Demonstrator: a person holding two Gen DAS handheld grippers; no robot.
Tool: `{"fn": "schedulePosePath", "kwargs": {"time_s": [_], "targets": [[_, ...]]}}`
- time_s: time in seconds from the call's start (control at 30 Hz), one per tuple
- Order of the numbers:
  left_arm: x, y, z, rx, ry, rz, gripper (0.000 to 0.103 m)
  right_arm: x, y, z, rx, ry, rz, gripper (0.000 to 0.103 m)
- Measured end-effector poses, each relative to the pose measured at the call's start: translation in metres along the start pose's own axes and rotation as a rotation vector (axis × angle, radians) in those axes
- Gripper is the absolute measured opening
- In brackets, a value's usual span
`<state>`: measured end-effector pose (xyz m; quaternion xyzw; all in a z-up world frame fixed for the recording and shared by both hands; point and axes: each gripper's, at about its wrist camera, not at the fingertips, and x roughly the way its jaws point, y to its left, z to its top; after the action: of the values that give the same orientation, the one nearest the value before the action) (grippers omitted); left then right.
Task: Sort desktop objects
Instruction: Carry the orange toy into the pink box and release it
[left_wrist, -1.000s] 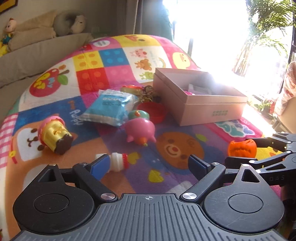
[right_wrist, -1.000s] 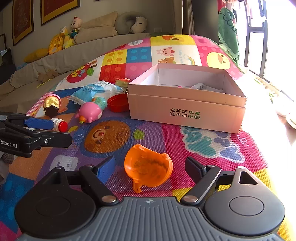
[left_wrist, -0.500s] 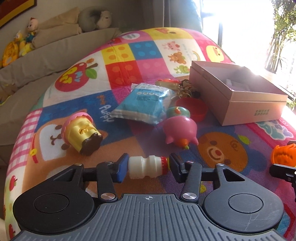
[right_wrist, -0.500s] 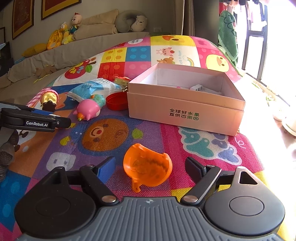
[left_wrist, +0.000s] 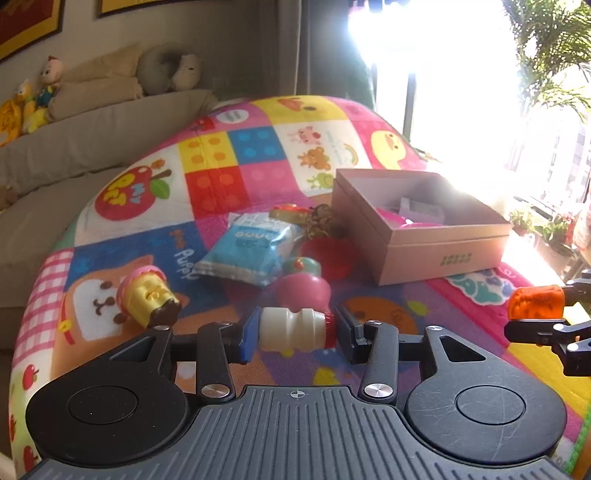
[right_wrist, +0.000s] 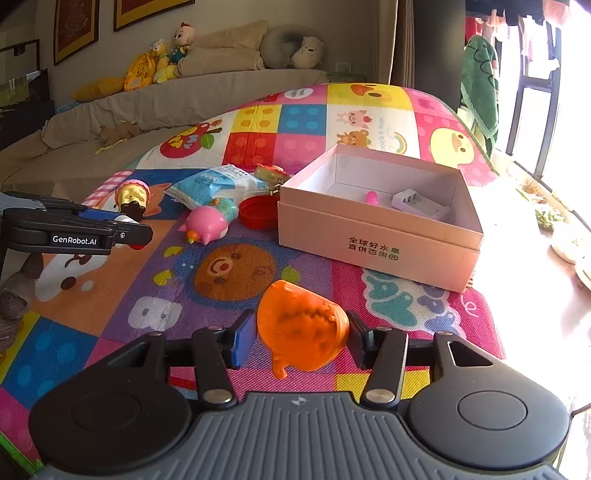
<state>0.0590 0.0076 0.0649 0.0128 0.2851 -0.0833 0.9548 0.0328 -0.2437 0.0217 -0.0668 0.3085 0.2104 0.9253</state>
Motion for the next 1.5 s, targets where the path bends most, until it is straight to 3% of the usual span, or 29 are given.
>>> {"fn": "schedulePosePath", "kwargs": {"time_s": [0.17, 0.27, 0.3, 0.33, 0.4, 0.43, 0.53, 0.63, 0.73, 0.83, 1.0, 1.1, 1.4, 1.47, 1.5], "targets": [[0.011, -0.037, 0.065, 0.059, -0.109, -0.141, 0.048, -0.018, -0.032, 0.045, 0.009, -0.126, -0.084, 0.051], [0.031, -0.063, 0.114, 0.094, -0.176, -0.202, 0.048, -0.005, -0.044, 0.073, -0.029, -0.198, -0.174, 0.051], [0.039, -0.070, 0.127, 0.092, -0.188, -0.224, 0.053, 0.003, -0.047, 0.081, -0.035, -0.217, -0.197, 0.051], [0.046, -0.074, 0.136, 0.093, -0.199, -0.221, 0.064, 0.010, -0.051, 0.087, -0.031, -0.233, -0.220, 0.053], [0.056, -0.078, 0.143, 0.103, -0.220, -0.156, 0.070, 0.027, -0.062, 0.096, 0.003, -0.225, -0.249, 0.062], [0.059, -0.075, 0.140, 0.096, -0.219, -0.116, 0.073, 0.031, -0.067, 0.097, 0.021, -0.213, -0.249, 0.062], [0.064, -0.057, 0.111, 0.062, -0.157, -0.090, 0.081, 0.041, -0.075, 0.087, 0.044, -0.186, -0.242, 0.062], [0.067, -0.043, 0.070, 0.097, -0.092, -0.032, 0.085, 0.048, -0.086, 0.075, 0.078, -0.167, -0.287, 0.064], [0.064, -0.029, 0.033, 0.107, -0.046, -0.014, 0.091, 0.070, -0.104, 0.071, 0.128, -0.097, -0.331, 0.064], [0.054, -0.013, 0.006, 0.102, -0.021, 0.016, 0.095, 0.097, -0.109, 0.067, 0.075, -0.020, -0.383, 0.059], [0.035, 0.021, -0.016, 0.032, -0.008, 0.094, 0.096, 0.113, -0.096, 0.070, -0.028, 0.006, -0.362, 0.045], [0.030, 0.042, -0.021, -0.025, 0.004, 0.128, 0.096, 0.118, -0.075, 0.074, -0.119, 0.001, -0.376, 0.044], [0.027, 0.054, -0.038, -0.077, 0.044, 0.129, 0.097, 0.110, -0.042, 0.068, -0.255, -0.050, -0.260, 0.043], [0.025, 0.052, -0.040, -0.073, 0.040, 0.129, 0.097, 0.107, -0.032, 0.064, -0.325, -0.058, -0.213, 0.029], [0.024, 0.052, -0.040, -0.072, 0.037, 0.132, 0.097, 0.106, -0.027, 0.063, -0.359, -0.048, -0.183, 0.013]]}}
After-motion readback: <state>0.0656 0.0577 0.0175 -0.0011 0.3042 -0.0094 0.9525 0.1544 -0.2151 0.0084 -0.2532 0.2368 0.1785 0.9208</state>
